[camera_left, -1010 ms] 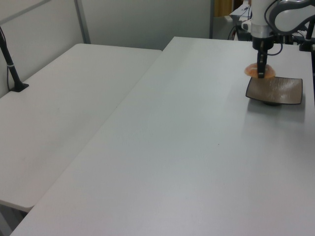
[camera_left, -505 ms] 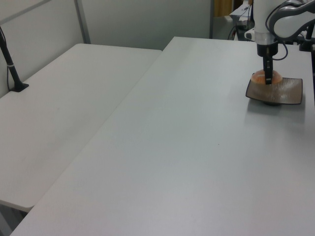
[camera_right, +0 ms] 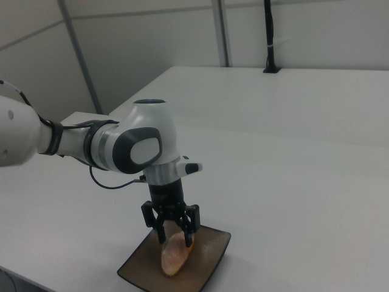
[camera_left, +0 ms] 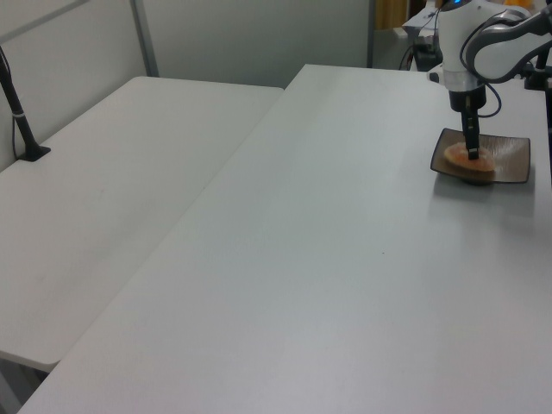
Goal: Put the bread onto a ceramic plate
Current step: 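Lower the bread roll onto the plate and open the gripper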
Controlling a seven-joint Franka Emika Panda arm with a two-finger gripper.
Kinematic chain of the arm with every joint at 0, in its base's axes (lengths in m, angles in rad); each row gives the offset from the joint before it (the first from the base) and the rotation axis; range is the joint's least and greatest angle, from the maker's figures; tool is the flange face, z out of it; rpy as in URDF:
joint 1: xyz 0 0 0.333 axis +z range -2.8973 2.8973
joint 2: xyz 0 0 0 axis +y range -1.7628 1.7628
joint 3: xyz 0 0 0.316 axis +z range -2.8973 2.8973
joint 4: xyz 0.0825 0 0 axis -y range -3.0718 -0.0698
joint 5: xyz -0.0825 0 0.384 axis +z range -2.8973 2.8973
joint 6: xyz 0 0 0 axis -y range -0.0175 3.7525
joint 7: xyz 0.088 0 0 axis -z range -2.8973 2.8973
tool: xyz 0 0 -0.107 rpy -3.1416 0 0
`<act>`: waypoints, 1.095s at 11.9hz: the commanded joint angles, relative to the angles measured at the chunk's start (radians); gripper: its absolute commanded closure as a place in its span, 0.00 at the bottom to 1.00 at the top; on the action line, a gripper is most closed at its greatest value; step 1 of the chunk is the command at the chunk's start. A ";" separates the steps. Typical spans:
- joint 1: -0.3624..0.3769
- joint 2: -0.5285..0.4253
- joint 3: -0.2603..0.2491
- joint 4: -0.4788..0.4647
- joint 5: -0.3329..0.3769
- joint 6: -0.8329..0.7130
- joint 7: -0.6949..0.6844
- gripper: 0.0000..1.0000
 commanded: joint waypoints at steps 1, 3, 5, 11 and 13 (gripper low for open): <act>0.016 -0.011 -0.017 -0.003 -0.010 -0.011 -0.017 0.14; 0.016 -0.023 -0.017 0.015 -0.001 -0.016 -0.014 0.00; 0.017 -0.037 -0.017 0.056 0.010 -0.018 0.000 0.00; 0.011 -0.045 -0.009 0.390 0.202 -0.135 0.145 0.00; -0.005 -0.045 0.056 0.473 0.214 -0.240 0.182 0.00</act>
